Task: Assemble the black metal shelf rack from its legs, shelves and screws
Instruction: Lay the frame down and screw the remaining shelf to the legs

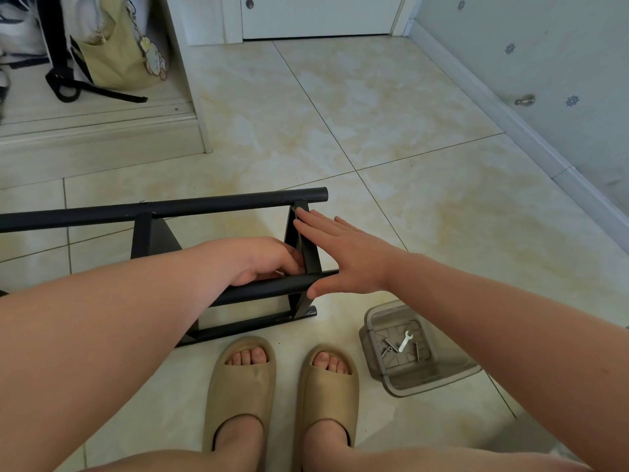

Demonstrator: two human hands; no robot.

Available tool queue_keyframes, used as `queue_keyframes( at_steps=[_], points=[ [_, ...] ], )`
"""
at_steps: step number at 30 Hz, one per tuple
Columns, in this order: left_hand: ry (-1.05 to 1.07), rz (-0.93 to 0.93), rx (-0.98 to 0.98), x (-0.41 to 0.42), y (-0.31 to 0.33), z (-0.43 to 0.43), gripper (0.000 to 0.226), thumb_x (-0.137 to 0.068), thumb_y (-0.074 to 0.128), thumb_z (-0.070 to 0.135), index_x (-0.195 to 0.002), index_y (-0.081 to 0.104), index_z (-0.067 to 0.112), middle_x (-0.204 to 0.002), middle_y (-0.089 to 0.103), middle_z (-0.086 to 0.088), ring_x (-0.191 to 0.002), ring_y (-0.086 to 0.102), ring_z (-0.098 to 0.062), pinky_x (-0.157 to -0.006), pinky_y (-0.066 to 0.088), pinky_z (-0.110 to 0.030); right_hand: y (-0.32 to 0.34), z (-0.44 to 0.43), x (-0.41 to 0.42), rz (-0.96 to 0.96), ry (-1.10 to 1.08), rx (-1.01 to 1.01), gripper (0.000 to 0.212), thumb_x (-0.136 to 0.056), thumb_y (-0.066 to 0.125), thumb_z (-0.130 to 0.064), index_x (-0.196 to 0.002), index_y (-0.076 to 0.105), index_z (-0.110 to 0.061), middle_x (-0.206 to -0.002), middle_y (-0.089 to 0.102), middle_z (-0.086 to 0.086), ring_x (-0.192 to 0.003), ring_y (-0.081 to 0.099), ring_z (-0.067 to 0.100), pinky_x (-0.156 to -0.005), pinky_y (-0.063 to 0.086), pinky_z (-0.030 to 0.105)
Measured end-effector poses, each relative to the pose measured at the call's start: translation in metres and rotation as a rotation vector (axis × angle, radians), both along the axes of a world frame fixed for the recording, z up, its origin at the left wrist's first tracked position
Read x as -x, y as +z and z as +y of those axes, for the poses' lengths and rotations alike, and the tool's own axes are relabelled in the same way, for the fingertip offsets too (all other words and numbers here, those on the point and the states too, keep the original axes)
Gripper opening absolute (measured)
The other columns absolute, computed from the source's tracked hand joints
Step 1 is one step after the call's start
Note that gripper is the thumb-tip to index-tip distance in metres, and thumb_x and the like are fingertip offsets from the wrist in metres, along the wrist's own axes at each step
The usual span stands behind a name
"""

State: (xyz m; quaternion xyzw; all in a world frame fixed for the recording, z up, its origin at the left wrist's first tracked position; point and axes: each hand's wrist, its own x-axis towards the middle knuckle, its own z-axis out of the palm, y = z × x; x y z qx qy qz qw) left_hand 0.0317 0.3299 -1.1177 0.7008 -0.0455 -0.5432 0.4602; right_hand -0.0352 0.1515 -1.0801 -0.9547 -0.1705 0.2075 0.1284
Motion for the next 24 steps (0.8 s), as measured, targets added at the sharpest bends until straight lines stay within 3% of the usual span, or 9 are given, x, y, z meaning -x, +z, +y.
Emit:
queue_keyframes(
  at_steps=[4,9,12,14,21,24],
  points=[
    [-0.009,0.032,-0.021,0.0007,0.0007,-0.0003,0.019,-0.087,0.056,-0.005,-0.088,0.068,0.01,-0.073,0.068,-0.008,-0.067,0.062,-0.021,-0.07,0.049,-0.029,0.0001,0.0004,0.0006,-0.002,-0.001,0.001,0.113,-0.085,0.068,-0.063,-0.162,-0.003,-0.021,-0.167,-0.016,-0.009,-0.153,-0.014,0.006,-0.124,-0.009,0.029],
    [0.002,0.056,0.014,0.0007,-0.0015,-0.0002,0.015,-0.091,0.057,0.003,-0.095,0.07,0.008,-0.084,0.071,-0.011,-0.078,0.066,-0.024,-0.077,0.051,-0.033,0.0005,0.0009,0.0013,-0.001,-0.002,-0.003,0.113,-0.085,0.068,-0.063,-0.162,-0.003,-0.021,-0.168,-0.016,-0.008,-0.154,-0.013,0.007,-0.124,-0.009,0.029],
    [-0.016,0.008,-0.02,0.0011,-0.0027,-0.0008,0.009,-0.091,0.063,0.01,-0.094,0.071,0.011,-0.076,0.073,-0.006,-0.067,0.068,-0.017,-0.068,0.057,-0.03,0.0005,0.0006,0.0018,0.001,-0.001,-0.004,0.113,-0.085,0.068,-0.063,-0.162,-0.003,-0.02,-0.168,-0.016,-0.008,-0.154,-0.013,0.007,-0.123,-0.009,0.029],
    [-0.025,0.006,-0.05,0.0015,-0.0035,-0.0019,0.009,-0.09,0.065,0.012,-0.097,0.071,0.01,-0.073,0.071,-0.006,-0.064,0.067,-0.018,-0.07,0.057,-0.03,0.0,0.0005,0.0025,-0.001,-0.001,-0.005,0.113,-0.085,0.069,-0.063,-0.162,-0.002,-0.02,-0.167,-0.016,-0.008,-0.154,-0.013,0.007,-0.123,-0.01,0.028],
    [0.024,0.048,0.022,-0.0004,-0.0027,0.001,0.019,-0.089,0.058,-0.003,-0.095,0.071,0.009,-0.083,0.073,-0.01,-0.079,0.068,-0.023,-0.077,0.053,-0.031,0.0002,0.0016,0.0016,-0.003,-0.004,-0.006,0.113,-0.085,0.069,-0.063,-0.162,-0.003,-0.021,-0.167,-0.016,-0.009,-0.154,-0.013,0.007,-0.123,-0.009,0.029],
    [0.014,0.11,-0.002,-0.0013,-0.003,0.001,0.019,-0.094,0.053,0.003,-0.096,0.071,0.01,-0.09,0.072,-0.01,-0.08,0.067,-0.02,-0.076,0.054,-0.031,0.0011,0.0018,0.0015,-0.001,-0.003,0.001,0.113,-0.085,0.068,-0.063,-0.162,-0.003,-0.021,-0.168,-0.016,-0.009,-0.154,-0.013,0.007,-0.124,-0.009,0.029]
  ],
)
